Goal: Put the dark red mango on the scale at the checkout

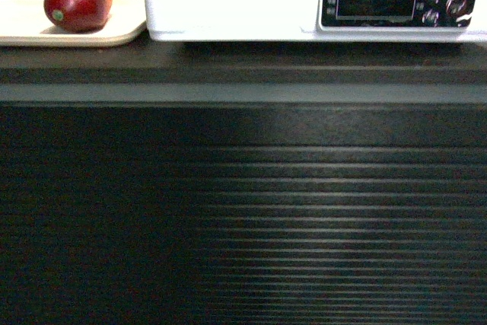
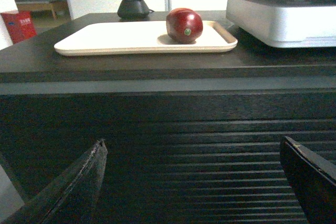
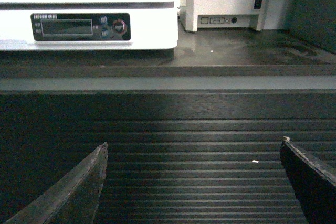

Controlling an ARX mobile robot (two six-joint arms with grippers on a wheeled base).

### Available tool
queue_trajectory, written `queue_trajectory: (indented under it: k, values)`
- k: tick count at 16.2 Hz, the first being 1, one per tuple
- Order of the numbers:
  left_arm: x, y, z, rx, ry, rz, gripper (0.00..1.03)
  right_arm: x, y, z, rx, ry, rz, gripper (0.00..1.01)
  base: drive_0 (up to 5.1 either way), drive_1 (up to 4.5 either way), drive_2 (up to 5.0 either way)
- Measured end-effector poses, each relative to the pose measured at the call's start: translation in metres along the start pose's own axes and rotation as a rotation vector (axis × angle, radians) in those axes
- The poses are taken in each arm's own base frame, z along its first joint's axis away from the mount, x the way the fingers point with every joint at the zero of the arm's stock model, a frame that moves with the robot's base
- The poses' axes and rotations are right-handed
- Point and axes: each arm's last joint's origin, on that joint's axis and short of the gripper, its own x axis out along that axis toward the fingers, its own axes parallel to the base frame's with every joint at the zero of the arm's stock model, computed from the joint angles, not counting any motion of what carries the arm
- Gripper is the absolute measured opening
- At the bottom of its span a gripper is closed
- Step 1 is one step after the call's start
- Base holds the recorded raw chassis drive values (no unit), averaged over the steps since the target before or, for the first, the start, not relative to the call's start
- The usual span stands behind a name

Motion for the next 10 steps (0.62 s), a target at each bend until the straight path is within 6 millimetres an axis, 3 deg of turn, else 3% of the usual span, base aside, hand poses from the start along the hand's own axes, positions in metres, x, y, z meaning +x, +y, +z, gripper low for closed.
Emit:
queue_trajectory:
  k: [10]
  values:
    - [0.0000,0.0000,0.0000,0.000,0.000,0.000,0.98,0.0000,0.0000,0.0000,0.000,0.000,-0.001,0.98,0.0,0.00,0.0]
